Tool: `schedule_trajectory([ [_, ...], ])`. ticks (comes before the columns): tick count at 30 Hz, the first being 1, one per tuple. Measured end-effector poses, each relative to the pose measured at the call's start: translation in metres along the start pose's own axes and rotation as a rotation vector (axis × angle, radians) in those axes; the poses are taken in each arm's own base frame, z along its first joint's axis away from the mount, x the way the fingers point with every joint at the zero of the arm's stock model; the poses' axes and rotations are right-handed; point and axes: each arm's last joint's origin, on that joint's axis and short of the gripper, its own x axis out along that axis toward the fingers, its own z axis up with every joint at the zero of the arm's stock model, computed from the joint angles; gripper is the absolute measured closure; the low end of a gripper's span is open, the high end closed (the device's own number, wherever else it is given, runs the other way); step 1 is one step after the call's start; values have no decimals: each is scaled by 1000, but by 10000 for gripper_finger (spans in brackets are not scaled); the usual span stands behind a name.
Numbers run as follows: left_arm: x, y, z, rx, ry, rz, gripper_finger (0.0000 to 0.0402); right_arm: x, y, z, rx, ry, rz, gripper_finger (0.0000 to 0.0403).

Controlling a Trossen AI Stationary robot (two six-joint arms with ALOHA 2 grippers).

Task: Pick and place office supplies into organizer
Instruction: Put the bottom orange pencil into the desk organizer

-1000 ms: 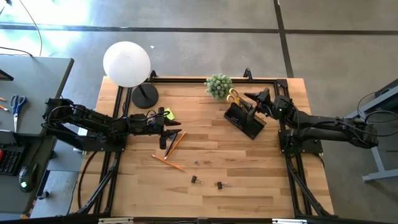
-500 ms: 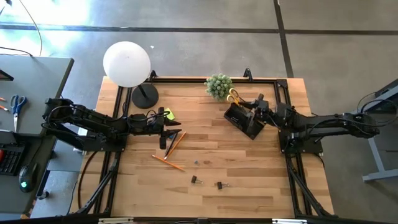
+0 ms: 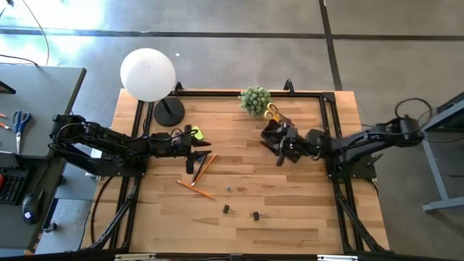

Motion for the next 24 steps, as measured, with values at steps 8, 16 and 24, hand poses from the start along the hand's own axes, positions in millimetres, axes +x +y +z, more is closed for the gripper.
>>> schedule_trajectory([
  [8, 0, 0, 0, 36, 2, 14, 273, 42, 20, -2, -116, 142, 67, 225],
  [16, 0, 1, 0, 23, 1, 30, 273, 50, 39, 3, -132, 206, 128, 240],
  [24, 0, 2, 0, 0, -5, 60, 273, 46, 50, 0, -136, 247, 170, 253],
])
